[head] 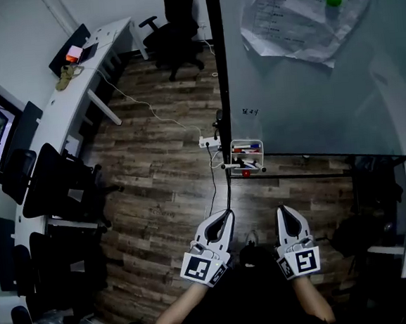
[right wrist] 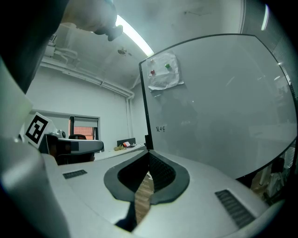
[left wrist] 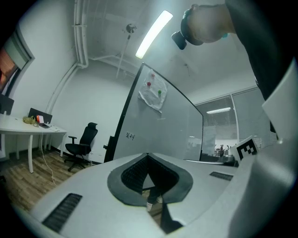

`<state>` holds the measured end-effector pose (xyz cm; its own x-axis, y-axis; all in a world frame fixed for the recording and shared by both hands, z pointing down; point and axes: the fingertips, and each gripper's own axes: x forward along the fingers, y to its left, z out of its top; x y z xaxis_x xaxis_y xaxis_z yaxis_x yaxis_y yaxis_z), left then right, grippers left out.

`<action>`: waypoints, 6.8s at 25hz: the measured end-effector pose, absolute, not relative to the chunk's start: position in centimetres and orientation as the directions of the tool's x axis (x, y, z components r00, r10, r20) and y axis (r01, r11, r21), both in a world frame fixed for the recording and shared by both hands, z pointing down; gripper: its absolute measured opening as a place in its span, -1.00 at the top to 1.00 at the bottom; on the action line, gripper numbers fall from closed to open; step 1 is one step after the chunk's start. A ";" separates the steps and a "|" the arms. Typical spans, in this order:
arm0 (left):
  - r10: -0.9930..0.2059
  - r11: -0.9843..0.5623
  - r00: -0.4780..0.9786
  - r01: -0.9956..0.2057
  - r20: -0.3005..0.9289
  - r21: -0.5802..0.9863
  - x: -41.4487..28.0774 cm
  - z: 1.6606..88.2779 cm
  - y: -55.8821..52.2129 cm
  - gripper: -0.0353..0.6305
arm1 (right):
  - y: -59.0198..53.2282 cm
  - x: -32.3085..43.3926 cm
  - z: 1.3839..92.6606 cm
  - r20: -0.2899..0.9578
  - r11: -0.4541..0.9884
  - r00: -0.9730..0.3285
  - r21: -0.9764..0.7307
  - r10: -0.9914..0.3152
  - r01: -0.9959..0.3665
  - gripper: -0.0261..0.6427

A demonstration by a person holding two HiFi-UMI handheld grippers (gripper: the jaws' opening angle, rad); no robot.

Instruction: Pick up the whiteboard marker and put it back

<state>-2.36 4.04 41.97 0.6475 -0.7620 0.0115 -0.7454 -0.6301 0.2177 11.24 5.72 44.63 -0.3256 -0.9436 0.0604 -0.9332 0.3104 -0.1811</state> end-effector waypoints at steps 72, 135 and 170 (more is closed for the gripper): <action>-0.725 -0.642 0.685 -0.712 0.078 0.285 1.7 46.0 -8.8 0.87 | -7.5 10.4 54.8 0.334 0.317 -0.354 -0.159 -0.874 -0.935 0.63; -0.767 -0.621 0.641 -0.745 0.002 0.244 1.6 43.3 -6.4 0.87 | -7.2 11.4 51.4 0.230 0.325 -0.342 -0.106 -0.911 -0.940 0.69; -0.790 -0.606 0.613 -0.776 -0.014 0.174 2.9 40.8 -0.1 0.87 | 0.1 13.1 46.1 0.140 0.366 -0.377 -0.103 -0.915 -0.925 0.69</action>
